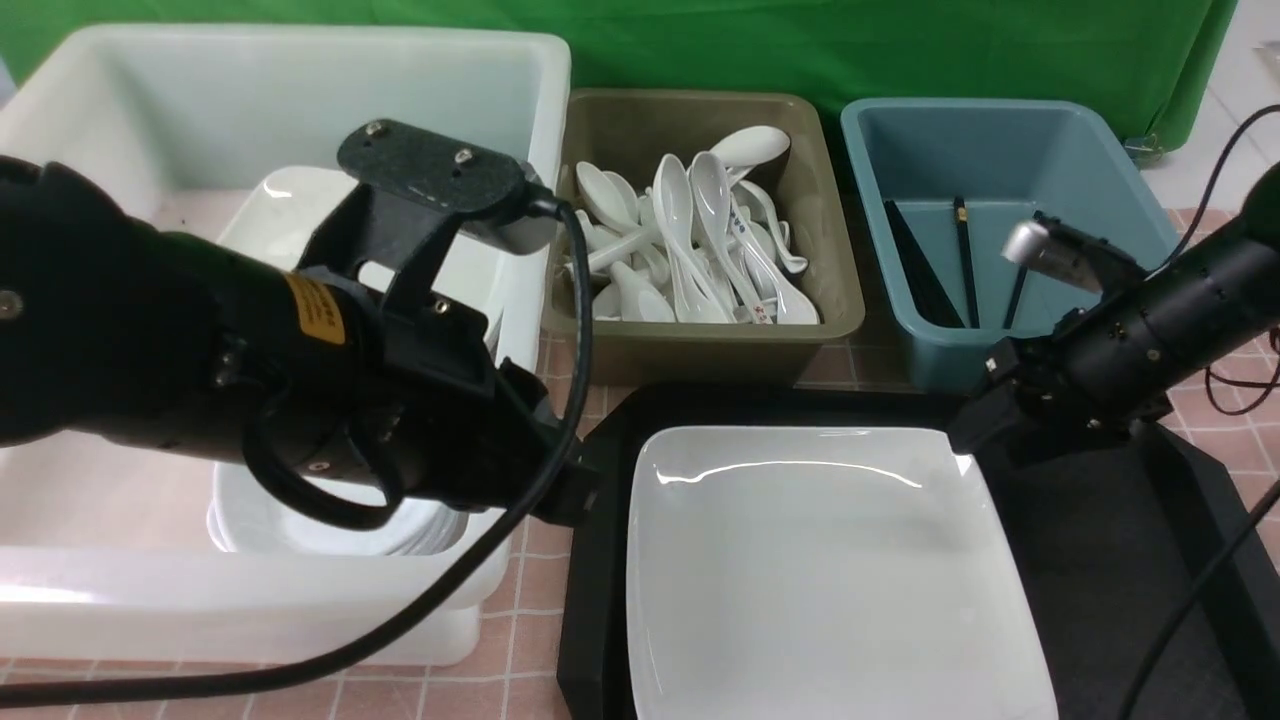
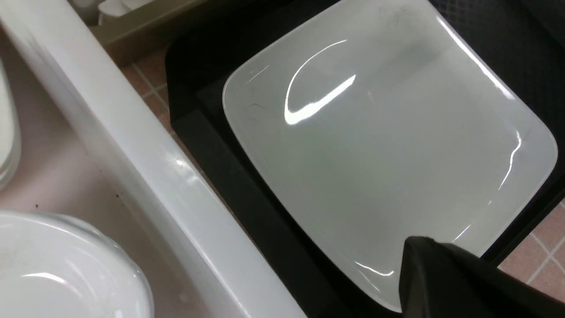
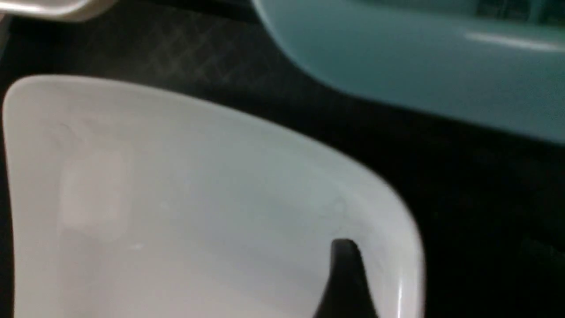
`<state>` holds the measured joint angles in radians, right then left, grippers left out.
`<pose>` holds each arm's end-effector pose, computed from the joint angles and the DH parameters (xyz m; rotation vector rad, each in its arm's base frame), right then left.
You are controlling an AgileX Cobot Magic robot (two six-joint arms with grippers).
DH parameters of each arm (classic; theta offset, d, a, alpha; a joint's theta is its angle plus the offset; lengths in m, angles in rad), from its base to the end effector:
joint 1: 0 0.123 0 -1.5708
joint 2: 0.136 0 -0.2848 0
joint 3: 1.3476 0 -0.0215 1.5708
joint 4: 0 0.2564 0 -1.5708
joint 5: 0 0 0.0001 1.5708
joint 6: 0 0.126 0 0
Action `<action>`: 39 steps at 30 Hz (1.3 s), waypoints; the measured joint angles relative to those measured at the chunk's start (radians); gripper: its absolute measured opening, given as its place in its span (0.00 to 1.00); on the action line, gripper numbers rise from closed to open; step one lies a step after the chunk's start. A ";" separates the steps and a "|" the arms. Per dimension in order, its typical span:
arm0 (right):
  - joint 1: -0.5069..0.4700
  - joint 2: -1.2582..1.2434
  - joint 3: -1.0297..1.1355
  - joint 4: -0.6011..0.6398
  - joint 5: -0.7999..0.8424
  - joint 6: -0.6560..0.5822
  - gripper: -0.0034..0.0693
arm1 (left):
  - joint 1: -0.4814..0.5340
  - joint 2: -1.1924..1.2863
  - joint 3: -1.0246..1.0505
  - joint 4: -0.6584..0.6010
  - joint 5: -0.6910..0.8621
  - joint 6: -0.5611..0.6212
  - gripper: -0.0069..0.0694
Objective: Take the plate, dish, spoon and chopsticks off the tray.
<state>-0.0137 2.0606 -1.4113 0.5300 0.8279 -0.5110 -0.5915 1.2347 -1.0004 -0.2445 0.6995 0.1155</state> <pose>0.4252 0.0411 0.1222 -0.2383 2.8075 0.5159 0.2247 -0.1746 0.2937 0.6991 2.3468 -0.4907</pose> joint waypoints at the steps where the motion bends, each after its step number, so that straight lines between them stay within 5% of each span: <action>1: 0.005 0.014 -0.007 0.001 -0.001 -0.002 0.77 | 0.000 0.000 0.000 0.001 0.000 0.000 0.09; 10: 0.081 0.065 -0.022 -0.002 -0.014 -0.030 0.74 | 0.000 0.000 0.000 0.006 0.001 -0.001 0.09; 14: 0.105 0.071 -0.027 -0.045 -0.031 -0.043 0.40 | 0.000 0.000 0.000 0.008 0.009 -0.016 0.09; 24: 0.108 0.027 -0.023 -0.066 0.033 -0.047 0.35 | 0.000 0.000 0.000 0.084 0.016 -0.100 0.09; 31: 0.109 -0.247 -0.018 -0.064 0.072 -0.023 0.15 | 0.000 0.000 -0.021 0.228 0.067 -0.227 0.09; 39: 0.111 -0.408 -0.083 -0.123 0.068 -0.001 0.15 | 0.021 0.000 -0.105 0.323 0.093 -0.276 0.09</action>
<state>0.0972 1.6530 -1.4943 0.4074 0.8962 -0.5124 -0.5701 1.2347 -1.1056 0.0782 0.7923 -0.1609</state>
